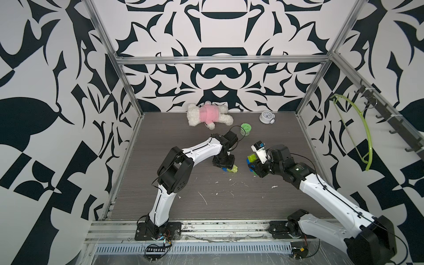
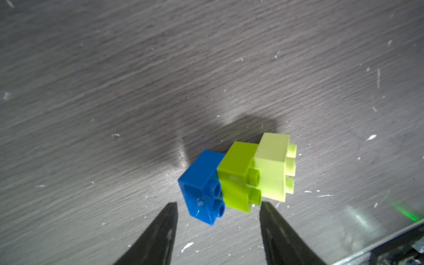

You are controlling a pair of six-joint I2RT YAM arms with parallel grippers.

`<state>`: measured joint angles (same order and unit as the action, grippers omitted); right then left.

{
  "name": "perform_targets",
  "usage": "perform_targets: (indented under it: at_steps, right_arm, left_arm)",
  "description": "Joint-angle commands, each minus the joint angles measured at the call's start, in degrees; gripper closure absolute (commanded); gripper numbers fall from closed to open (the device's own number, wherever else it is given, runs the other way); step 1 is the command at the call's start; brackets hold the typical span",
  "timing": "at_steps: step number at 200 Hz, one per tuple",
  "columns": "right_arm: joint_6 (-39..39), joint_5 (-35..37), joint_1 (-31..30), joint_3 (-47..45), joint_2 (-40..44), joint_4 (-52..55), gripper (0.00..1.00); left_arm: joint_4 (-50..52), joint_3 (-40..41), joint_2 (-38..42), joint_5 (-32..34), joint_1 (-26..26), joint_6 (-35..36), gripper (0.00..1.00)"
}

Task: Assemble the letter y with lego
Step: Adjust the lego brick at the center of the board.

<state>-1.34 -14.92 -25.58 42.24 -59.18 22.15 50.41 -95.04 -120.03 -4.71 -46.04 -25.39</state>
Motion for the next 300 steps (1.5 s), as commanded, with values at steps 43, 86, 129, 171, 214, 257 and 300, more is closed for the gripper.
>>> perform_targets:
  at_steps: [43, 86, 129, 171, 214, 257, 300]
  right_arm:
    - [-0.5, -1.2, 0.2, -0.5, 0.5, -2.1, 0.9]
    - [-0.7, -1.3, 0.2, -0.4, 0.3, -2.2, 0.91]
    - [-0.9, -1.5, 0.2, -0.2, 0.3, -2.2, 0.91]
    - [-1.2, -2.1, 0.2, 0.1, -0.3, -2.7, 0.91]
    - [0.0, -2.6, 0.2, 2.5, -2.3, -1.5, 0.91]
    - [1.1, -3.1, 0.2, 5.8, -4.8, -0.1, 0.91]
    - [1.9, -4.0, 0.2, 8.6, -7.6, 0.7, 0.91]
  left_arm:
    - [0.9, 0.3, -1.5, -2.7, 0.9, -1.1, 0.43]
    - [-2.3, 4.2, -0.1, -6.7, 2.5, -2.6, 0.46]
    - [-5.1, 7.2, 0.6, -9.0, 4.3, -3.7, 0.47]
    - [-8.6, 11.5, 2.0, -11.7, 6.3, -5.2, 0.47]
    - [-12.6, 16.0, 3.4, -14.4, 8.1, -6.8, 0.47]
    - [-17.2, 20.5, 4.4, -16.5, 9.7, -7.4, 0.47]
    - [-22.0, 24.9, 5.2, -18.5, 11.5, -7.6, 0.48]
